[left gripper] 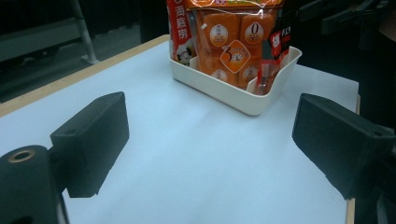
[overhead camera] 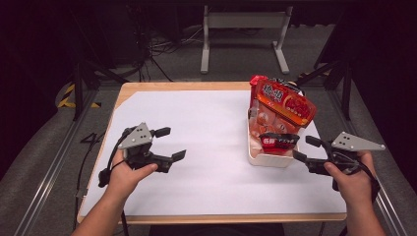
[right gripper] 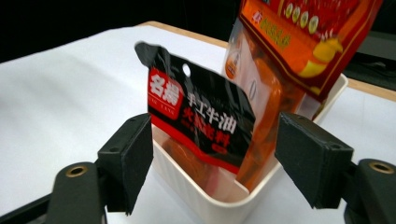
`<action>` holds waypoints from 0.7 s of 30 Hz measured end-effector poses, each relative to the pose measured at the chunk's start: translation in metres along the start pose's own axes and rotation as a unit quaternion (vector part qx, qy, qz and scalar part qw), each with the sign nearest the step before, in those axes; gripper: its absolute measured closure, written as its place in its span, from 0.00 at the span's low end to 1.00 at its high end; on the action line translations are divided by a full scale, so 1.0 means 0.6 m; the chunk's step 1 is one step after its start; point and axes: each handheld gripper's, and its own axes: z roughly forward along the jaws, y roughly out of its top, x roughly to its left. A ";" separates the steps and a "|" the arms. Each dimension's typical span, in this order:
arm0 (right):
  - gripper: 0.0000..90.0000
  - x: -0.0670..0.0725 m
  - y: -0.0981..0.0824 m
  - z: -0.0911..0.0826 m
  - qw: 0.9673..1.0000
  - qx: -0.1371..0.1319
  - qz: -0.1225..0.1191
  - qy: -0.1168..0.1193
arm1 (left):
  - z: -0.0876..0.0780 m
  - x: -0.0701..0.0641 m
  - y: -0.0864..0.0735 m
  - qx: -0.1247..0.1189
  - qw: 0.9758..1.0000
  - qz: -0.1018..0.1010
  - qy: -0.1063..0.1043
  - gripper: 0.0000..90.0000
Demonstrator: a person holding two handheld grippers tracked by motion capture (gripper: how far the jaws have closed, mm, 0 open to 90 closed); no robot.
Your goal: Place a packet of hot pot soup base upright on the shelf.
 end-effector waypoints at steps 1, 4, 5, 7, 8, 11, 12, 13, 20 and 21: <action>0.32 0.000 0.000 0.000 1.000 0.000 0.000 0.000 | 0.000 0.000 0.000 0.000 1.000 0.000 0.000 0.12; 0.31 -0.001 -0.010 0.002 1.000 -0.003 0.003 -0.002 | -0.020 0.005 -0.019 -0.003 1.000 -0.011 0.015 0.12; 0.31 -0.002 -0.013 0.003 1.000 -0.003 0.004 -0.002 | -0.024 0.007 -0.026 -0.004 1.000 -0.018 0.018 0.12; 0.31 -0.003 -0.015 0.004 1.000 -0.003 0.006 -0.002 | -0.031 0.014 -0.041 -0.002 0.999 -0.026 0.025 0.12; 0.31 -0.006 -0.020 0.005 1.000 -0.002 0.006 -0.002 | -0.036 0.021 -0.052 -0.006 0.999 -0.032 0.031 0.12; 0.30 -0.007 -0.023 0.006 1.000 -0.001 0.008 0.000 | -0.040 0.027 -0.057 0.001 0.999 -0.036 0.037 0.12; 0.30 -0.008 -0.028 0.007 1.000 0.003 0.008 0.000 | -0.042 0.028 -0.059 -0.001 0.999 -0.038 0.038 0.12; 0.30 -0.008 -0.028 0.007 1.000 0.003 0.008 0.000 | -0.043 0.030 -0.062 -0.003 0.998 -0.044 0.037 0.12; 0.30 -0.013 -0.040 0.009 1.000 0.002 0.011 0.006 | -0.039 0.043 -0.109 0.001 0.998 -0.055 0.042 0.12; 0.30 -0.013 -0.041 0.009 1.000 0.001 0.010 0.008 | -0.040 0.044 -0.114 -0.003 0.997 -0.058 0.043 0.12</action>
